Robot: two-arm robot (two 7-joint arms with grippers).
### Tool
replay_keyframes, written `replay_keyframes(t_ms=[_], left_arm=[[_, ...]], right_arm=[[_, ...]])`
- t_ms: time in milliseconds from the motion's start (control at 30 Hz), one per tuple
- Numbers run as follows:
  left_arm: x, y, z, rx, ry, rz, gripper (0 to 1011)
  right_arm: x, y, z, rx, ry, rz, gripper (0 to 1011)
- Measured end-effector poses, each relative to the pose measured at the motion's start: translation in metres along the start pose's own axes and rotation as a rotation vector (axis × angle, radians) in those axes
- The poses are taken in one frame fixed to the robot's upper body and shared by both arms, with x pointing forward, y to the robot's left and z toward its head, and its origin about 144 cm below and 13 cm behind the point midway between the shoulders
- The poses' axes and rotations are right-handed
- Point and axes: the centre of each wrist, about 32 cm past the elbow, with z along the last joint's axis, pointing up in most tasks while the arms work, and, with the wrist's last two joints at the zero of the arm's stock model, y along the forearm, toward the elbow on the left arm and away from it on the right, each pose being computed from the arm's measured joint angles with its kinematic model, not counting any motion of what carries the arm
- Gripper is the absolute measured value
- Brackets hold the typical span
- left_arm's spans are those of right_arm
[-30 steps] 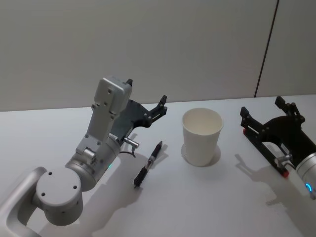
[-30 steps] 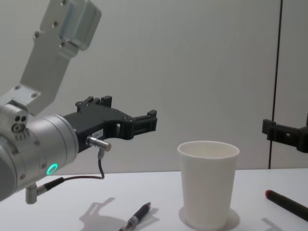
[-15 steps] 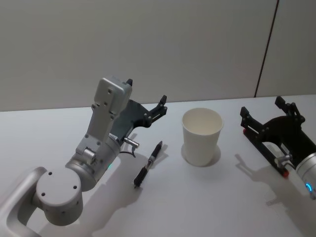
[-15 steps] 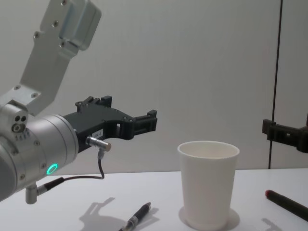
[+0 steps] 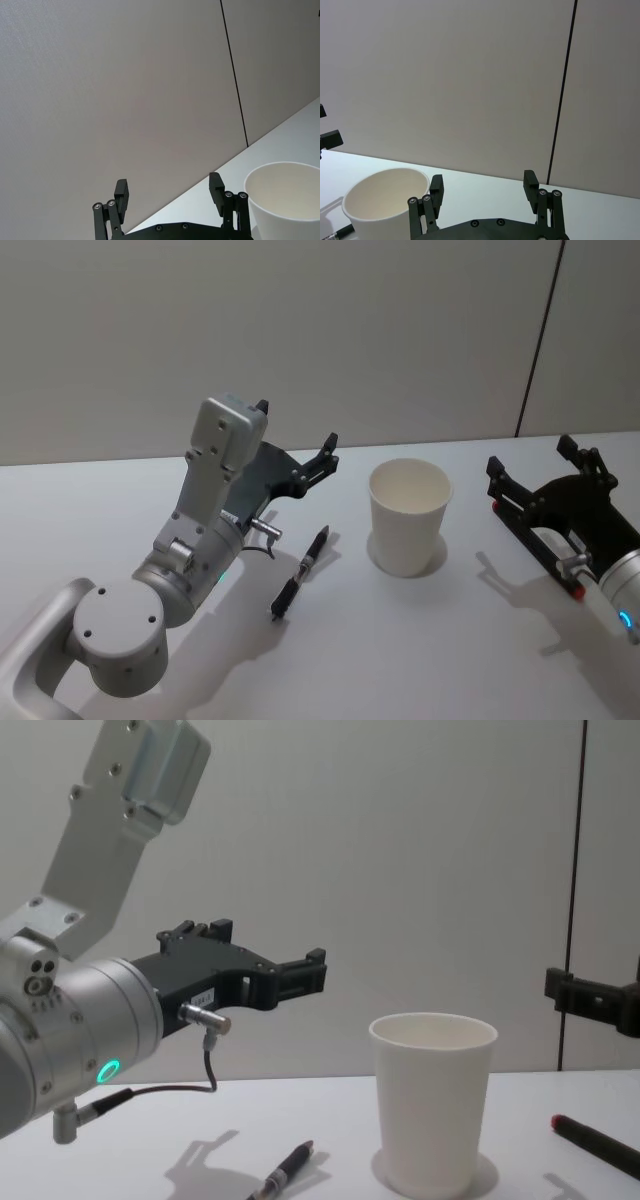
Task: Place the pen into the pen holder.
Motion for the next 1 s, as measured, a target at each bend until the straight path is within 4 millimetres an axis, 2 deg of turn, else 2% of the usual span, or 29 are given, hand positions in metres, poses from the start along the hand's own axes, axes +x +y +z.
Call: replay_keyframes(t_ms=[1000], left_arm=[[0.0, 0.0, 0.0, 0.0, 0.0, 0.0, 1001]], right_arm=[[0.0, 0.0, 0.0, 0.0, 0.0, 0.0, 1001]])
